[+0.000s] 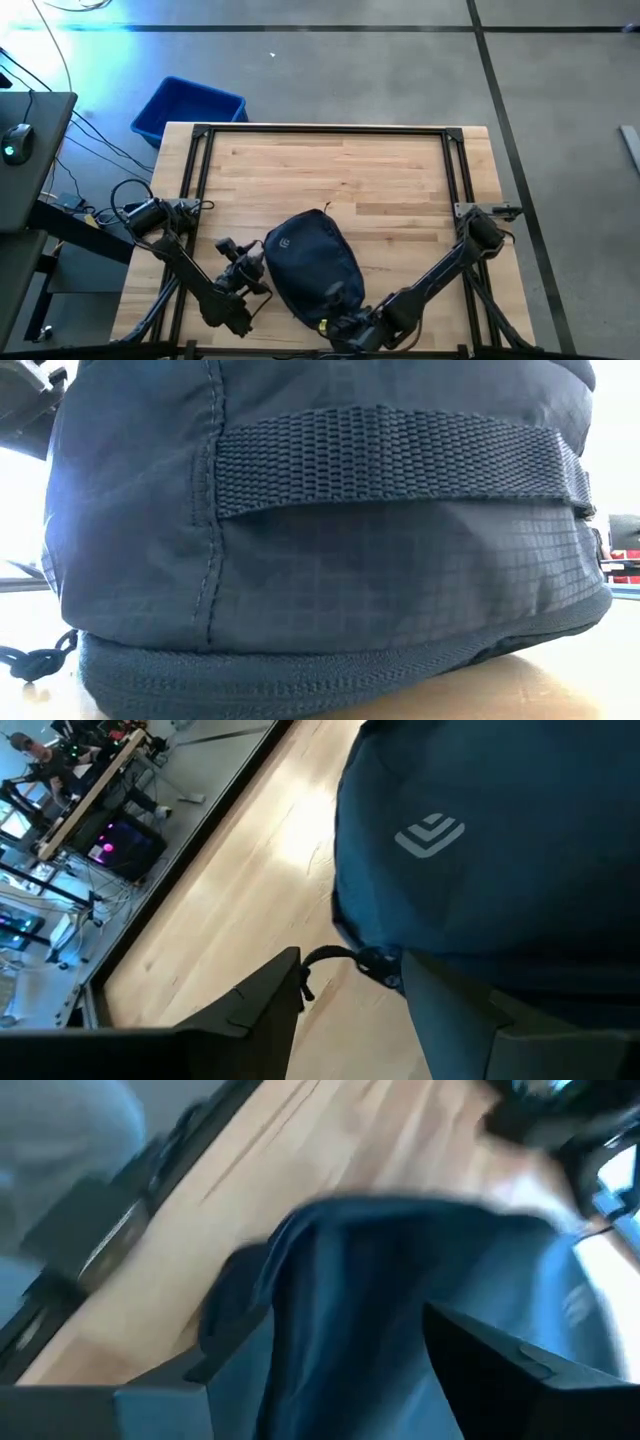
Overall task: Unpack backpack
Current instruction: Open the blue backpack
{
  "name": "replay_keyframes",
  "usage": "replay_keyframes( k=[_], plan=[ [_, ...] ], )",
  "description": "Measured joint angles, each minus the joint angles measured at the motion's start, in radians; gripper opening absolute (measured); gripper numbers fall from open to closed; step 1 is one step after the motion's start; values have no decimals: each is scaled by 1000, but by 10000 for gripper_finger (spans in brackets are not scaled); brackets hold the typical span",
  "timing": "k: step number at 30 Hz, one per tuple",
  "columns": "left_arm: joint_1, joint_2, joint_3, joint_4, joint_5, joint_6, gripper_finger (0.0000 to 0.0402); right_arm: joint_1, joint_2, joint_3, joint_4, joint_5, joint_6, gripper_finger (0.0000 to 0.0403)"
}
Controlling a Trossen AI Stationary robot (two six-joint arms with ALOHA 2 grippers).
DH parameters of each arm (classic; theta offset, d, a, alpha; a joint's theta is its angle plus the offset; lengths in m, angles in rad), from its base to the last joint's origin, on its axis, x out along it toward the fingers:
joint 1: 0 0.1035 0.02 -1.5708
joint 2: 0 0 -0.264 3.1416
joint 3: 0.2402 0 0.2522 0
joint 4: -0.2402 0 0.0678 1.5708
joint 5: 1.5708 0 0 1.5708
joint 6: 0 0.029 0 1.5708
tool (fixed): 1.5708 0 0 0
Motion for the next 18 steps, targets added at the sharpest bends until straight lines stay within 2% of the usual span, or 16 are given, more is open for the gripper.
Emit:
replay_keyframes(
  k=[3,6,8,11,14,18],
  plan=[
    [2,0,0,35,0,25,156,-8,20,-11,8,-43,11,245],
    [3,0,0,64,-7,62,156,-13,64,-13,11,-32,-35,244],
    [2,0,0,83,-14,82,156,-17,94,-14,24,7,-77,243],
    [4,0,0,94,-22,99,156,-18,131,-14,28,139,-88,235],
    [5,0,0,97,-19,127,156,-20,143,-14,28,202,-88,201],
    [4,0,0,95,-13,159,156,-23,143,23,-15,199,-65,109]
  ],
)
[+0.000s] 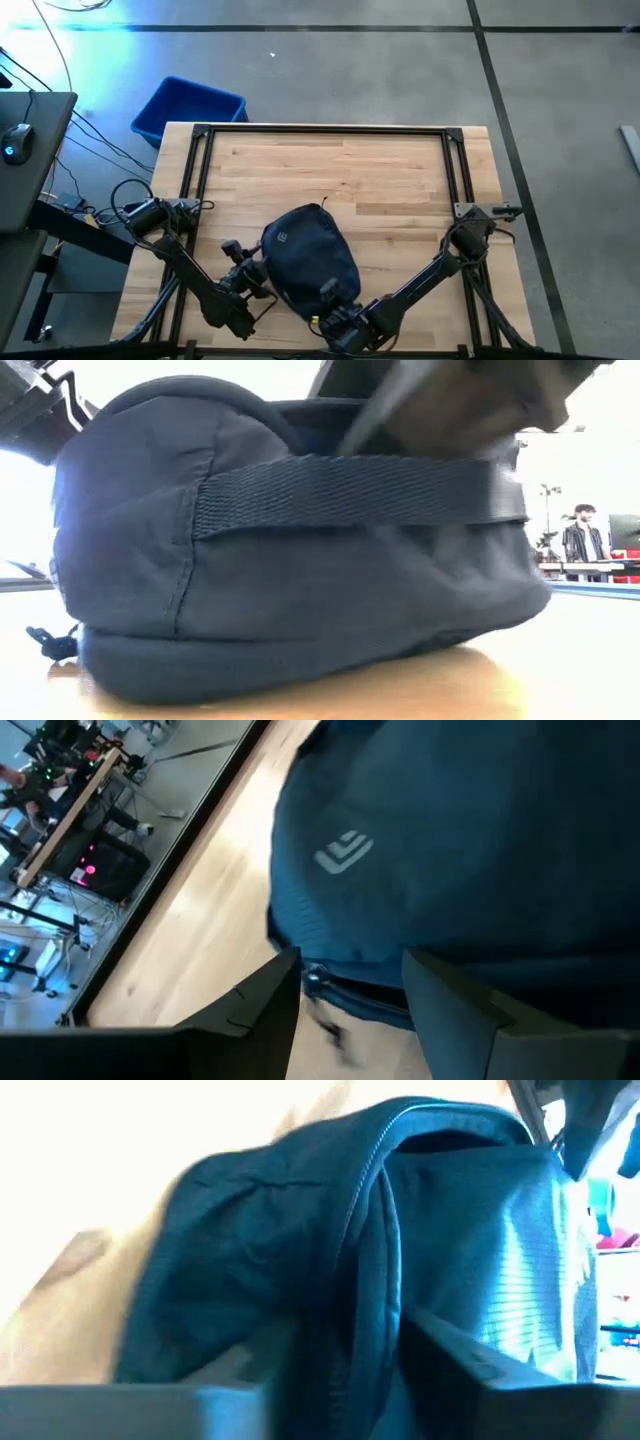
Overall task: Unpack backpack
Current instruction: Open the blue backpack
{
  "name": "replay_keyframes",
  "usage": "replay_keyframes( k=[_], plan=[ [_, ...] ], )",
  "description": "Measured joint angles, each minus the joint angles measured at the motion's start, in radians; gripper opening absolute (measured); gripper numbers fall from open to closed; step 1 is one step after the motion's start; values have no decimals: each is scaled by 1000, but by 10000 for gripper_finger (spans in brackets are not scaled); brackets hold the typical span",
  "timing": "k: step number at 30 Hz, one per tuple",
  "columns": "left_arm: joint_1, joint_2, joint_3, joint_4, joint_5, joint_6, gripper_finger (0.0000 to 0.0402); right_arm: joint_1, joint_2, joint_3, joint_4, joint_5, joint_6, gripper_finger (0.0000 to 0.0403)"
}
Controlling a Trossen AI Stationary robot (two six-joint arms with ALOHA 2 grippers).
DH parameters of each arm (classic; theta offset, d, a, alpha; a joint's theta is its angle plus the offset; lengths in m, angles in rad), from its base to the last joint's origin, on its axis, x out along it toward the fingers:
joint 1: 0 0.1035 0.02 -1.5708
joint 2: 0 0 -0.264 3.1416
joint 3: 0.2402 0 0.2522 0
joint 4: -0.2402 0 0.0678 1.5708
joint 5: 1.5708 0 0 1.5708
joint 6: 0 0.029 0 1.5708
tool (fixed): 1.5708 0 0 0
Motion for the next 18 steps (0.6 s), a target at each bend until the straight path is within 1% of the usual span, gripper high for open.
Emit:
replay_keyframes(
  k=[3,4,8,11,13,15,18],
  plan=[
    [0,0,0,0,29,30,156,0,0,76,-83,-29,19,28],
    [3,0,0,-1,43,43,156,2,0,103,-122,-33,20,15],
    [6,1,0,-39,104,69,156,-6,0,228,-271,-16,55,14],
    [6,1,0,-98,153,33,156,-26,-2,315,-358,-11,83,4],
    [6,1,0,-134,182,7,156,-48,-2,354,-387,-8,102,2],
    [3,1,0,-149,209,-7,156,-78,-2,388,-398,26,109,2],
    [-10,1,0,-149,201,-10,156,-137,-2,421,-398,95,87,1]
  ],
)
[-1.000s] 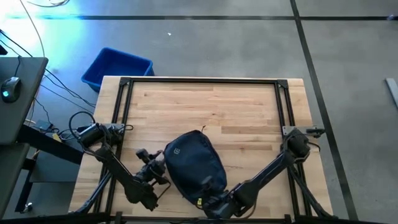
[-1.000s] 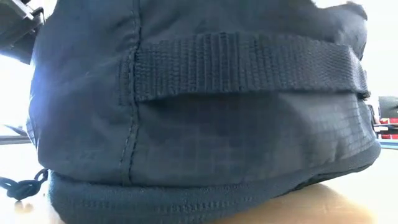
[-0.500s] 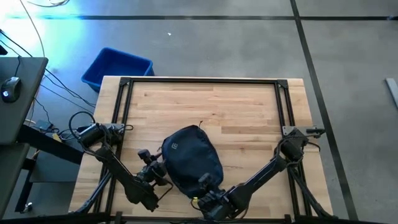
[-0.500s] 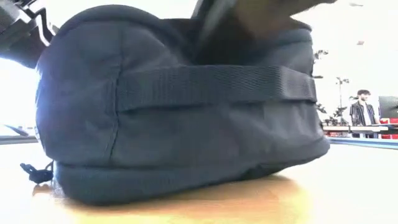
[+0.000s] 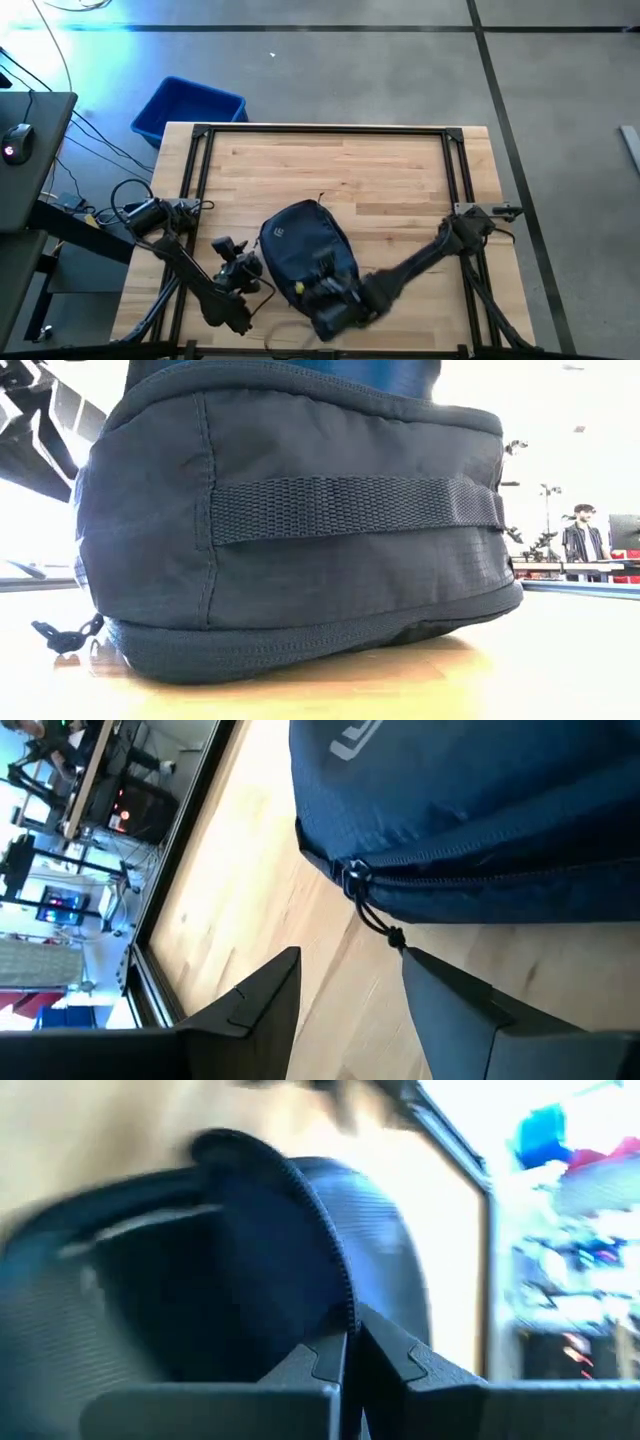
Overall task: Unpack backpack
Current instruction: Open the blue backpack
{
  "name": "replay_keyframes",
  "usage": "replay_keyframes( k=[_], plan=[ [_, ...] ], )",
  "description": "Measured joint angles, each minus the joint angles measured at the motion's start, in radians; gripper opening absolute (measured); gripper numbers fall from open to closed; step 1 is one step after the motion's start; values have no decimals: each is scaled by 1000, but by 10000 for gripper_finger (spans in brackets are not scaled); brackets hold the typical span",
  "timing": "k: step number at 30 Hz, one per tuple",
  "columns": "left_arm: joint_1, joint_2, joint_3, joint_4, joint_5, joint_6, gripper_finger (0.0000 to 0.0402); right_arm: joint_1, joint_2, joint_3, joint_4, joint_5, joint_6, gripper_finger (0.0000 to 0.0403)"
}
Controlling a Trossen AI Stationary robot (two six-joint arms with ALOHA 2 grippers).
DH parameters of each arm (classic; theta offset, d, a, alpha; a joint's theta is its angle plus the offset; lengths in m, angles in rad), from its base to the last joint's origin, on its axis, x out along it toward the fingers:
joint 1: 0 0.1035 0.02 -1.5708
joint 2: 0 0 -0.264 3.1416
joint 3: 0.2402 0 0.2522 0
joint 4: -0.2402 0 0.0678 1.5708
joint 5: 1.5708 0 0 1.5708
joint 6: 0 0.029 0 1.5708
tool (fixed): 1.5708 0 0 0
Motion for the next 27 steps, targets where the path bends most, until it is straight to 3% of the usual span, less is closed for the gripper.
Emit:
replay_keyframes(
  k=[3,6,10,16,23,27],
  plan=[
    [-10,0,0,0,-70,0,156,-72,3,60,-3,65,-94,0],
    [-28,0,0,11,-129,30,156,-182,-19,97,82,60,-256,0],
    [-51,0,0,22,-150,43,156,-375,-55,75,261,-121,-427,0],
    [-72,0,0,87,-238,38,156,-688,-30,72,396,-445,-422,0],
    [-48,0,0,104,-339,45,156,-933,46,70,512,-573,-301,1],
    [-12,0,0,107,-345,44,156,-1022,84,70,488,-699,-280,26]
  ],
)
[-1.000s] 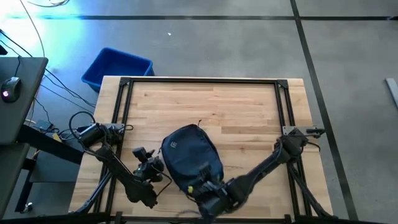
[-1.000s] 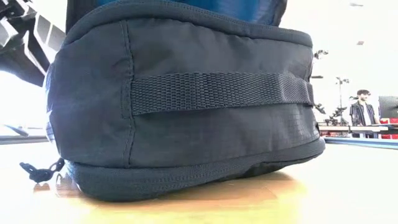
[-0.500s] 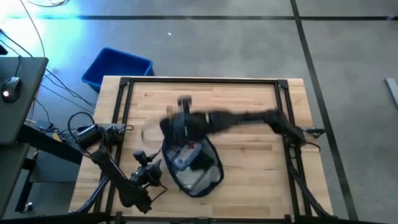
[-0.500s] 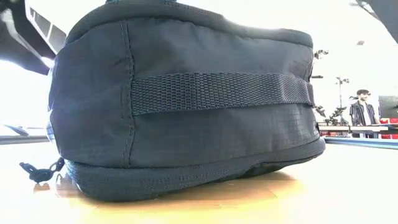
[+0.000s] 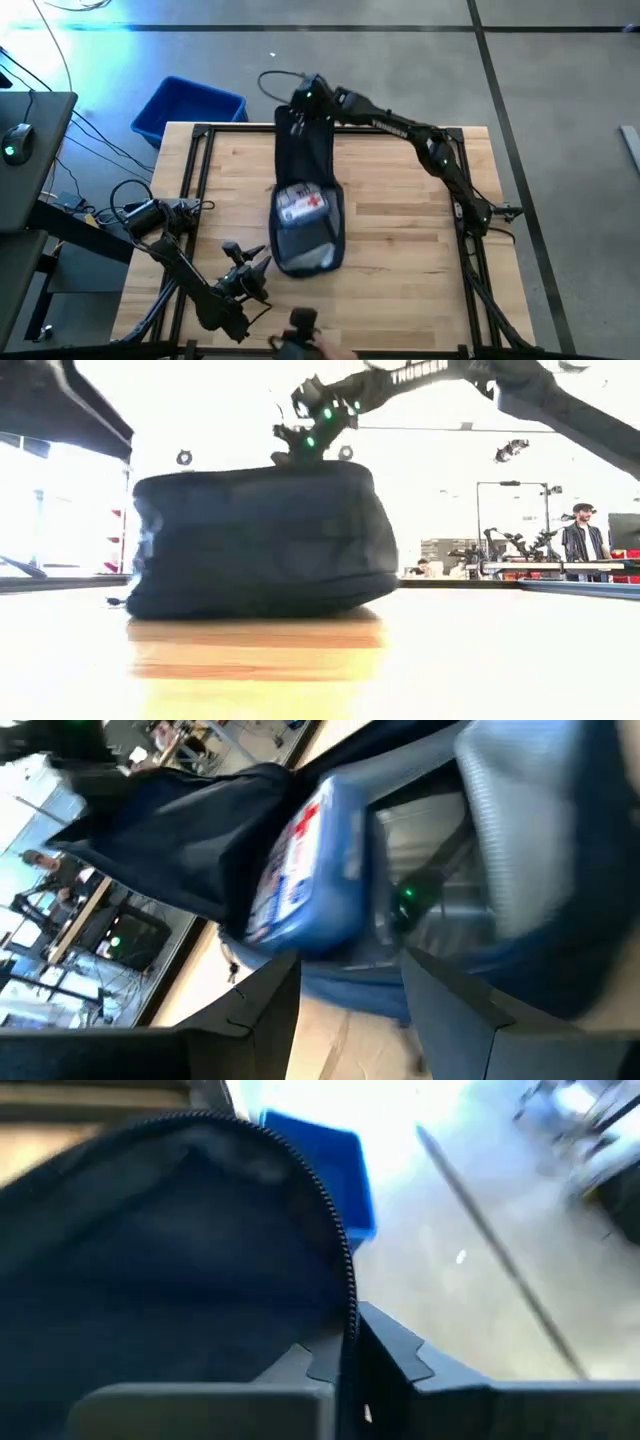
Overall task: Unpack backpack
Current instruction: Open the blue backpack, then remove the blue transparent first aid kit from the blue backpack
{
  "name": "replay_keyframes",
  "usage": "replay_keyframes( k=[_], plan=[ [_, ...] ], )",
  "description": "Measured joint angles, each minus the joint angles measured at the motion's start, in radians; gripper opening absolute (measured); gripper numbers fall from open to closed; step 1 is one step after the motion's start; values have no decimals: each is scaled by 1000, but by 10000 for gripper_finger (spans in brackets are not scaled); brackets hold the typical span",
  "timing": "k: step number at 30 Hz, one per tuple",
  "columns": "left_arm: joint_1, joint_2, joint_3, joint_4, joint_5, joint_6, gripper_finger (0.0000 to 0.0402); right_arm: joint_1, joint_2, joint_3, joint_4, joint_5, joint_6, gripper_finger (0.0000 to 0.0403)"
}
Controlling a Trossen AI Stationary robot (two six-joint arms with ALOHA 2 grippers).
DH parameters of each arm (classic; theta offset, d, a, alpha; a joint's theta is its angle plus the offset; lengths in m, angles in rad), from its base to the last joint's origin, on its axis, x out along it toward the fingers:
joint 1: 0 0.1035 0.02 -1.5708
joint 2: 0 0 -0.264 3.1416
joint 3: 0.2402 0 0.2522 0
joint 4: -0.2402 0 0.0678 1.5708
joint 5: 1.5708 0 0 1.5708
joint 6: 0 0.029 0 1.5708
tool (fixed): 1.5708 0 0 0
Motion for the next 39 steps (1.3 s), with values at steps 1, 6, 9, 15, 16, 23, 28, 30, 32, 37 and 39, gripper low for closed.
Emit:
replay_keyframes(
  k=[1,6,9,15,16,23,28,30,32,37,39],
  plan=[
    [10,0,0,0,8,0,156,-14,5,0,-16,-30,-6,40],
    [47,0,0,-19,67,-12,156,-36,-8,12,-144,-67,-113,132],
    [70,0,0,-83,121,-84,156,-14,-60,16,-252,46,-221,186],
    [87,-54,0,-78,139,-158,156,107,-149,9,-522,-25,-213,227],
    [89,-60,0,-69,138,-150,156,133,-150,8,-543,-82,-193,227],
    [128,-62,0,83,173,45,156,351,-152,-90,-515,-370,-183,202],
    [98,-62,1,-7,252,-125,156,488,-149,-362,-276,-300,-120,166],
    [66,-62,2,-77,288,-253,154,532,-149,-483,-208,-296,-85,147],
    [31,-62,2,-110,302,-359,146,578,-153,-581,-157,-286,-57,129],
    [-17,-63,2,-37,224,-437,119,726,-235,-748,-169,-281,-18,91],
    [-10,-63,2,53,177,-381,108,792,-280,-810,-174,-261,-13,80]
  ],
)
